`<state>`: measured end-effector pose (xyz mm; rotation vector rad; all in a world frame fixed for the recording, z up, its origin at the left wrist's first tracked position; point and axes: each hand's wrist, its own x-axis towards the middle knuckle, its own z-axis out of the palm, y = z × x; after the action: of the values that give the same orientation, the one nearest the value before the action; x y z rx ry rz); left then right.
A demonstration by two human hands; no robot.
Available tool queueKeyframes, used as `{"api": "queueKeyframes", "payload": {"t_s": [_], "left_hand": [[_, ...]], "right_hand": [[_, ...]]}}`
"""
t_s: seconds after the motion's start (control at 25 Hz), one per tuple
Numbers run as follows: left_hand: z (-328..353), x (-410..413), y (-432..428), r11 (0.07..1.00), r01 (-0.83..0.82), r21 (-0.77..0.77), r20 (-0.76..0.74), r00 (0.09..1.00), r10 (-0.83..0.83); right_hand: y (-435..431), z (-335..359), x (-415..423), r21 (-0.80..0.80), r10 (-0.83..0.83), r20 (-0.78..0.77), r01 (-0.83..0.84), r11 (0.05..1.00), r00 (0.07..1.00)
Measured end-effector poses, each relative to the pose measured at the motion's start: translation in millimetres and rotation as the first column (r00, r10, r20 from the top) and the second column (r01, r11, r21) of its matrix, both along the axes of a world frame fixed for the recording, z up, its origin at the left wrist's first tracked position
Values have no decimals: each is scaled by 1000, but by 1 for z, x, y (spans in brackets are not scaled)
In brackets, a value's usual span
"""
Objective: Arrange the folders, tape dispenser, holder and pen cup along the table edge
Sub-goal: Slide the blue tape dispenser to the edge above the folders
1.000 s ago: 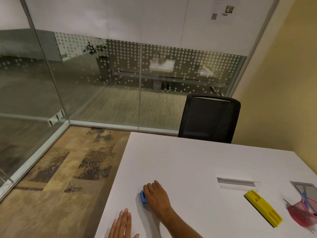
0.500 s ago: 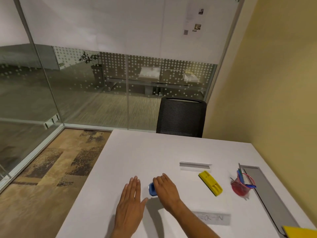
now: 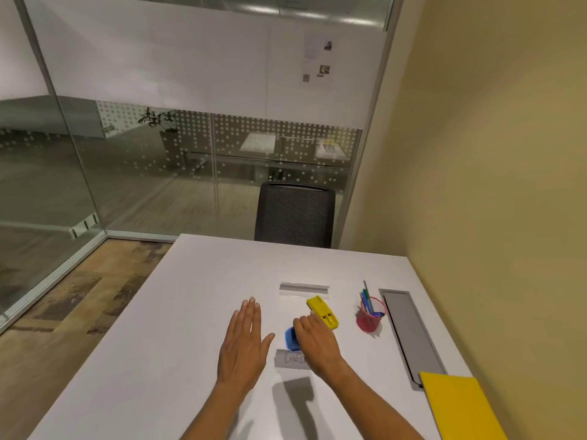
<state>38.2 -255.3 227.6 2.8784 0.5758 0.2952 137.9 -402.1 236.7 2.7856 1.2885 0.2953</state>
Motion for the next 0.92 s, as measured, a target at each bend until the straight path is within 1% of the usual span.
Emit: {"api": "queueKeyframes", "payload": {"t_s": [0.16, 0.24, 0.36, 0.48, 0.6, 0.72, 0.8, 0.92], "left_hand": [[12, 10, -34, 998, 45, -32, 6, 999, -45], [16, 19, -49, 996, 84, -19, 18, 996, -84], [15, 33, -67, 991, 136, -1, 59, 989, -136], [1, 41, -86, 980, 196, 42, 107, 974, -199], [-13, 48, -108, 971, 240, -13, 78, 968, -238], [-17, 57, -139, 964, 260, -48, 111, 961, -253], [-17, 68, -161, 954, 279, -107, 34, 960, -277], [-33, 92, -194, 943, 303, -139, -59, 948, -313]], "right_hand": [[-49, 10, 8, -45, -49, -47, 47, 998, 998], [-70, 12, 16, -78, -70, -45, 67, 995, 997], [-96, 18, 24, -85, -126, -22, 124, 989, 992], [-127, 20, 27, -78, -195, -51, 191, 979, 979], [-163, 14, 34, -65, -273, -69, 269, 961, 960], [-199, 2, 51, -118, -314, -76, 305, 945, 946], [-225, -10, 73, -134, -330, -80, 318, 938, 940], [-268, -29, 113, -162, -353, -97, 335, 928, 931]]}}
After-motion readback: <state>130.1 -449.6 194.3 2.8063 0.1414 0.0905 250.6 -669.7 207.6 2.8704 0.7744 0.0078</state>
